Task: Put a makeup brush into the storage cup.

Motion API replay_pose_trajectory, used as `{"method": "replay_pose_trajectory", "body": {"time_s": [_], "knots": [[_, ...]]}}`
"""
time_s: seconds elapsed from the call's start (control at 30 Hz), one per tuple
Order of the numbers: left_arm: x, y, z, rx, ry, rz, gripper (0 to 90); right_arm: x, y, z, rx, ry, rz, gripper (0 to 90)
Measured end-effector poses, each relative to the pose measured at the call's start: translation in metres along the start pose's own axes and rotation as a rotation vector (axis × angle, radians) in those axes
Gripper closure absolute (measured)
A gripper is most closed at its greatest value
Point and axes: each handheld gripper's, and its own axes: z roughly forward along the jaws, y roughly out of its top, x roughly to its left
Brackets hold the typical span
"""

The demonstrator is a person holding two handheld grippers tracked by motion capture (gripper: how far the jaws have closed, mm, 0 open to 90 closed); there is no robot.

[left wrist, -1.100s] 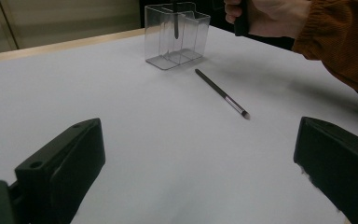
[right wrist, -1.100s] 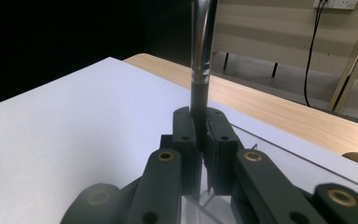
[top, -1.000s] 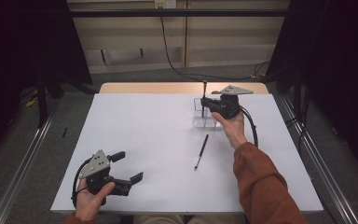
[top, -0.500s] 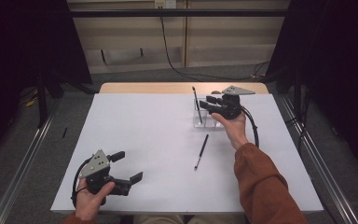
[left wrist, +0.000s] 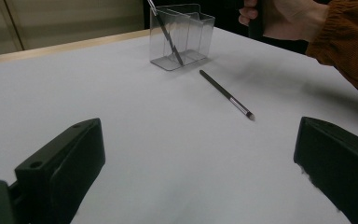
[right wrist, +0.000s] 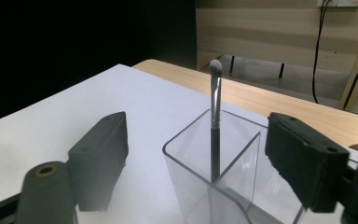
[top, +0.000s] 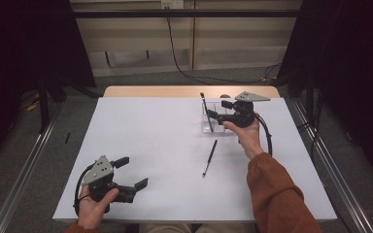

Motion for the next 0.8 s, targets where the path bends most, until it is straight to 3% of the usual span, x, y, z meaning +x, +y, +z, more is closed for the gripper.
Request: {"method": "replay_pose_trajectory", "body": {"time_s": [0.43, 0.8], "knots": [[0.002, 0.000, -0.002, -0.005, 0.014, 0.001, 1.9, 0.003, 0.000, -0.014, -0.013, 0.009, 0.014, 3.1], [0.002, 0.000, -0.002, -0.012, 0.016, 0.000, 1.9, 0.007, -0.006, -0.021, -0.013, 0.043, 0.018, 2.5]]}}
